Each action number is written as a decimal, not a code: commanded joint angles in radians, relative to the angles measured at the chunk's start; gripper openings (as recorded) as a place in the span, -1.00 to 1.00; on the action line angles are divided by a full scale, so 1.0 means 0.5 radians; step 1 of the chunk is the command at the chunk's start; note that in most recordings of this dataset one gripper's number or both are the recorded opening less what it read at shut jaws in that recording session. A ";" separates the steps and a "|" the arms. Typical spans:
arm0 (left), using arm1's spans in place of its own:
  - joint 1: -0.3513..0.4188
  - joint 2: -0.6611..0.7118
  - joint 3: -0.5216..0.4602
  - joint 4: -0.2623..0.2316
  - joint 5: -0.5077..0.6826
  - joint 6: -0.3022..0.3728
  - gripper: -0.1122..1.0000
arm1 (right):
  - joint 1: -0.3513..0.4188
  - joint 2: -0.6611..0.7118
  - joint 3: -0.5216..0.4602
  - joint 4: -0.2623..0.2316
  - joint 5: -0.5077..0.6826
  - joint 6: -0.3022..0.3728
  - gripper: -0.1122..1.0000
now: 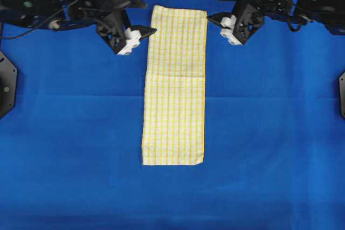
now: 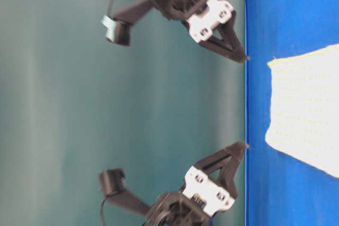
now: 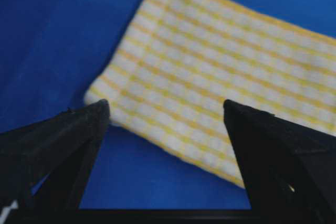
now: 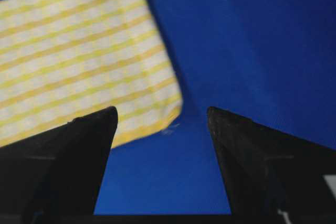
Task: Fold the yellow towel.
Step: 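Move both grippers to the strip's top end and grasp its corners, then fold the top end down toward the bottom end with both grippers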
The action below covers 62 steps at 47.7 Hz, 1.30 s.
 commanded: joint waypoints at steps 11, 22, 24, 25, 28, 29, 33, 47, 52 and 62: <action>0.120 0.307 -0.215 0.000 -0.092 0.003 0.86 | -0.074 0.242 -0.141 0.009 -0.110 -0.003 0.51; 0.150 0.482 -0.258 -0.003 -0.172 -0.009 0.86 | -0.067 0.328 -0.175 0.067 -0.129 0.000 0.50; 0.153 0.488 -0.258 -0.003 -0.172 -0.012 0.86 | -0.061 0.334 -0.175 0.083 -0.129 0.000 0.51; 0.156 0.491 -0.258 -0.003 -0.172 -0.012 0.86 | -0.055 0.334 -0.175 0.092 -0.129 0.000 0.50; 0.166 0.491 -0.255 -0.006 -0.172 -0.015 0.86 | -0.037 0.337 -0.175 0.120 -0.126 0.000 0.50; 0.172 0.494 -0.255 -0.006 -0.172 -0.018 0.86 | -0.031 0.341 -0.175 0.129 -0.123 0.000 0.50; 0.184 0.497 -0.255 -0.006 -0.172 -0.018 0.85 | -0.009 0.344 -0.178 0.178 -0.120 0.000 0.50; 0.187 0.540 -0.279 -0.006 -0.172 -0.021 0.59 | 0.018 0.411 -0.181 0.249 -0.123 0.000 0.48; 0.184 0.558 -0.282 -0.009 -0.169 -0.025 0.28 | 0.021 0.433 -0.187 0.258 -0.120 0.000 0.43; 0.181 0.565 -0.279 -0.009 -0.135 -0.025 -0.59 | 0.052 0.442 -0.209 0.230 -0.123 -0.025 -0.42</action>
